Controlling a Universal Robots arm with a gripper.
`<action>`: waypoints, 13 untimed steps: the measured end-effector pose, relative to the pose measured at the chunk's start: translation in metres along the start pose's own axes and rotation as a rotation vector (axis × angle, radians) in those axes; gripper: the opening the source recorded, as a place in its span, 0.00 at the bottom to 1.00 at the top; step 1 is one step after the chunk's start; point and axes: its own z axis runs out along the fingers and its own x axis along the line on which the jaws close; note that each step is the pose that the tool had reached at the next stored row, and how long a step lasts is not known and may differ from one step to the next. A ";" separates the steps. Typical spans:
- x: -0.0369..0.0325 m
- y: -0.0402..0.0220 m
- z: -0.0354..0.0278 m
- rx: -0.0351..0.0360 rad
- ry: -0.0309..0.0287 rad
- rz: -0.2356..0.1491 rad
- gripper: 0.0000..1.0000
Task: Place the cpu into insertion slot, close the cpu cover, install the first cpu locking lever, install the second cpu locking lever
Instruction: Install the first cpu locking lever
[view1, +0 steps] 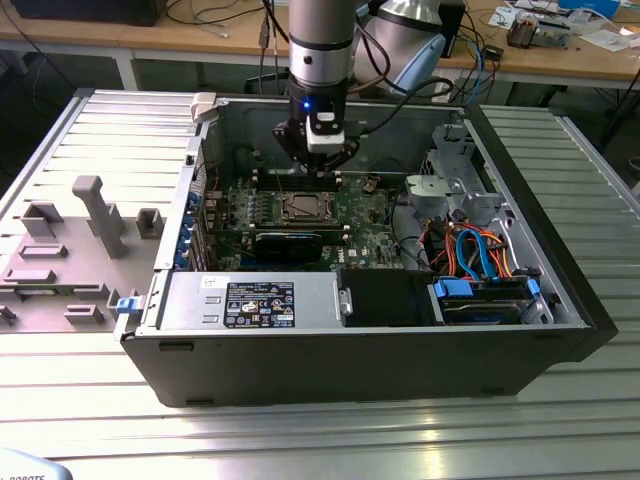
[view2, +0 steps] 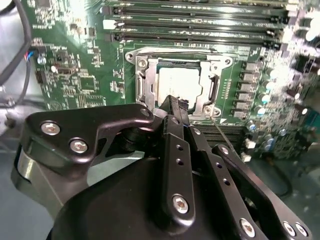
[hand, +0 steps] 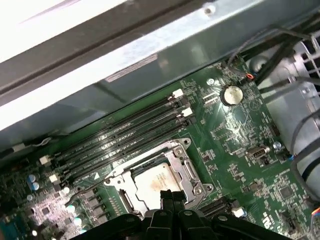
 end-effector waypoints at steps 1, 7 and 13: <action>0.0000 0.0000 0.0001 -0.0004 -0.0001 -0.013 0.11; 0.0000 0.0000 0.0003 -0.0048 -0.0014 -0.174 0.11; 0.0000 0.0000 0.0003 -0.0059 -0.0017 -0.213 0.11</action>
